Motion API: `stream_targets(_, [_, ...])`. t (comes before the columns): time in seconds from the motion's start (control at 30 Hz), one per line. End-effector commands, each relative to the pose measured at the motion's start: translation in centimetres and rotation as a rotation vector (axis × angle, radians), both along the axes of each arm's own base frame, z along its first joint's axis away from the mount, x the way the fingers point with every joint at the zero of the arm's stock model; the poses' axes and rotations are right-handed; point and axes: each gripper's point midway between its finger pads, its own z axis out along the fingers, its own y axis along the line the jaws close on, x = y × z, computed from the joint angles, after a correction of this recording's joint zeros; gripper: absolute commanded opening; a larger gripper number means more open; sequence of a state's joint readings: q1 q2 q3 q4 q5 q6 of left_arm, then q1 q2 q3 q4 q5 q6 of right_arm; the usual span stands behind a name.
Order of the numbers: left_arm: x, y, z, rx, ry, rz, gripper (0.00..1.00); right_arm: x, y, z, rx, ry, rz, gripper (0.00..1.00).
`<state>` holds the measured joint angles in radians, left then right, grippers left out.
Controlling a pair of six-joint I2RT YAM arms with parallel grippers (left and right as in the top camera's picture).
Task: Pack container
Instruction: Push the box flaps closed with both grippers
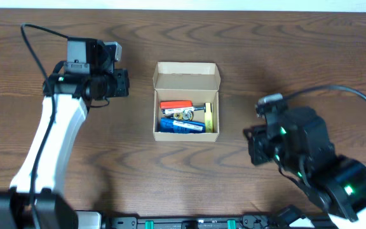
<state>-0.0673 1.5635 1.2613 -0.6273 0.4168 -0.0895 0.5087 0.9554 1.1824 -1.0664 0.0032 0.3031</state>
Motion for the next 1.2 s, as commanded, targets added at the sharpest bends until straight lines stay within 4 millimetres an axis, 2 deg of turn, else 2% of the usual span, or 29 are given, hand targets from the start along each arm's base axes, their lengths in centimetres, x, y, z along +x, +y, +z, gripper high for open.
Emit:
stream_targets(0.0, [1.3,-2.2,-2.5,-0.189,0.097,-0.001,0.06,3.5,-0.9,-2.8,-0.083,0.047,-0.119,0.01])
stream_targets(0.17, [3.7,-2.6,-7.3,-0.249,0.180,0.077,0.06,9.3,-0.9,-7.8,-0.075,0.152,-0.218,0.01])
stream_targets(0.33, [4.9,-3.2,-11.2,-0.302,0.256,0.106,0.05,15.1,-0.1,-12.2,0.136,0.235,-0.204,0.01])
stream_targets(0.37, [5.2,-3.8,-12.2,-0.336,0.282,0.087,0.05,16.9,-0.1,-13.7,0.210,0.254,-0.194,0.01])
stream_targets(0.5, [6.0,-4.8,-13.5,-0.390,0.322,0.062,0.05,18.9,0.3,-17.6,0.338,0.340,-0.206,0.01])
stream_targets(0.63, [7.2,-5.3,-13.4,-0.422,0.326,0.054,0.05,19.8,1.5,-21.1,0.416,0.414,-0.221,0.02])
stream_targets(0.73, [7.7,-5.6,-12.9,-0.443,0.322,0.040,0.05,20.3,2.5,-22.4,0.475,0.440,-0.209,0.01])
stream_targets(0.9, [7.7,-6.2,-12.8,-0.439,0.317,0.027,0.05,21.6,4.2,-23.2,0.583,0.437,-0.187,0.02])
stream_targets(1.17, [7.4,-7.7,-12.5,-0.432,0.312,-0.013,0.05,22.2,6.5,-22.2,0.661,0.415,-0.121,0.02])
